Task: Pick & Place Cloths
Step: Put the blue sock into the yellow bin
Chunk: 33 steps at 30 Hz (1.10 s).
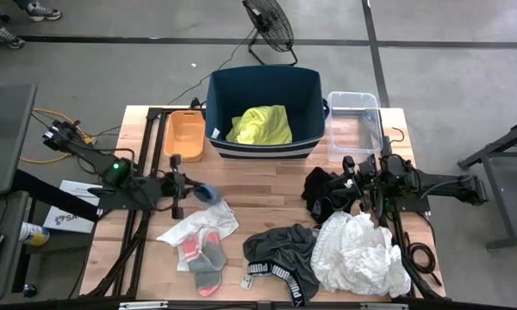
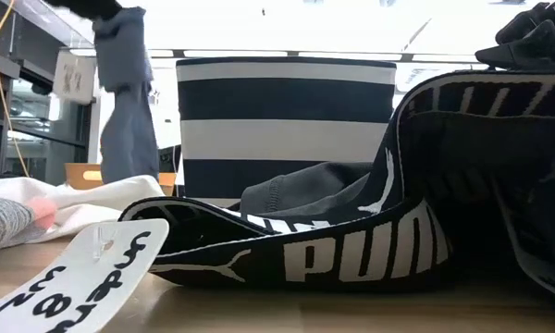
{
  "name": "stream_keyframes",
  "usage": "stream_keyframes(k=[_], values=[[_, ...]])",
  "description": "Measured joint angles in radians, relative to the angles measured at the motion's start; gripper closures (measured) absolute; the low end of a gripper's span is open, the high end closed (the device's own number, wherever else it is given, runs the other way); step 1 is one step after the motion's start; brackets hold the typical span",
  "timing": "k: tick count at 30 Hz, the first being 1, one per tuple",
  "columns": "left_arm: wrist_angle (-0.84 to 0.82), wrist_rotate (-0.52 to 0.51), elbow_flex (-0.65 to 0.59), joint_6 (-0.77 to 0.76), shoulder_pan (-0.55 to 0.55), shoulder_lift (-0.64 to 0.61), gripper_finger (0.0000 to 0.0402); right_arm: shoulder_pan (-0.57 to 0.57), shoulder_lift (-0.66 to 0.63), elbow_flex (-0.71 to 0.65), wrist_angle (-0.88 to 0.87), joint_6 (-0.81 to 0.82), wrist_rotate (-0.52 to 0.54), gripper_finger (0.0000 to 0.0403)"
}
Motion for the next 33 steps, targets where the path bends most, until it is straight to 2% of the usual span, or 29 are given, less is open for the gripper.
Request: stream_keyframes(k=[8,16,23,33], values=[[-0.255,-0.106,0.180,-0.147,0.000,0.000,0.0401,0.000,0.000,0.000,0.000,0.000,0.000,0.0254],[-0.434,-0.191,0.295,-0.218,0.000,0.000,0.0401,0.000,0.000,0.000,0.000,0.000,0.000,0.0254],[-0.603,-0.333,0.328,-0.219,0.000,-0.025,0.0401,0.000,0.000,0.000,0.000,0.000,0.000,0.0254],[-0.717,-0.541,0.329,-0.219,0.029,-0.072,0.0401,0.000,0.000,0.000,0.000,0.000,0.000,0.0254]])
